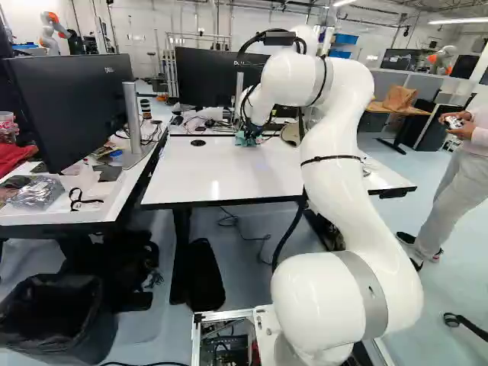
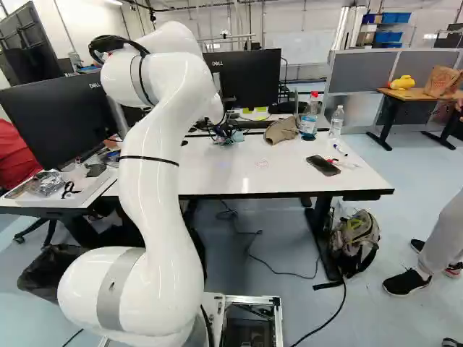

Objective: Clean the table with the green towel

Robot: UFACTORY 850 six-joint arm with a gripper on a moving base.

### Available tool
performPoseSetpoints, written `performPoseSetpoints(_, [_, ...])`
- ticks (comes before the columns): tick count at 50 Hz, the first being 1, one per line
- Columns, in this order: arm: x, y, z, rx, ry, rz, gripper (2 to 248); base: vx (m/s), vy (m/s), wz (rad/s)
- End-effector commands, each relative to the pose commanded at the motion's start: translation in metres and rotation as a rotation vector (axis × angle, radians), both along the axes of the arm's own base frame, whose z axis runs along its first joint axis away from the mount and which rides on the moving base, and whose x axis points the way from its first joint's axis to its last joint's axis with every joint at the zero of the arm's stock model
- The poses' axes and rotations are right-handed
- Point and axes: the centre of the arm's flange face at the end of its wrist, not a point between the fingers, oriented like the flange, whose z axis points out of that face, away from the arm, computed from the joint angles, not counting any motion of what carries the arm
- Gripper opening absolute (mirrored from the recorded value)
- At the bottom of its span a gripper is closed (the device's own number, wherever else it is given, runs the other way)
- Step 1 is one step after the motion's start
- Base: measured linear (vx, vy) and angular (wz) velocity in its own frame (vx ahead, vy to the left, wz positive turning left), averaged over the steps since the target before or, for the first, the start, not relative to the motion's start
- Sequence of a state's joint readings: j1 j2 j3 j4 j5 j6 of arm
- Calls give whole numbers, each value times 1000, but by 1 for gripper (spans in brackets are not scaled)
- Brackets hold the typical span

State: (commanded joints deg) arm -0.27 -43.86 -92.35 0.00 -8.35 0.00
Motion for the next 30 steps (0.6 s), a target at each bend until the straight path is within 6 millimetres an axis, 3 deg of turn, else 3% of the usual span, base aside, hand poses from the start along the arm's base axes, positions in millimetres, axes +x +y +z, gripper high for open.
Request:
performPoseSetpoints(13, [-2, -3, 0, 0, 9, -4, 46, 0, 0, 0])
performPoseSetpoints(30, [-8, -30, 1, 0, 15, -40, 46, 0, 0, 0])
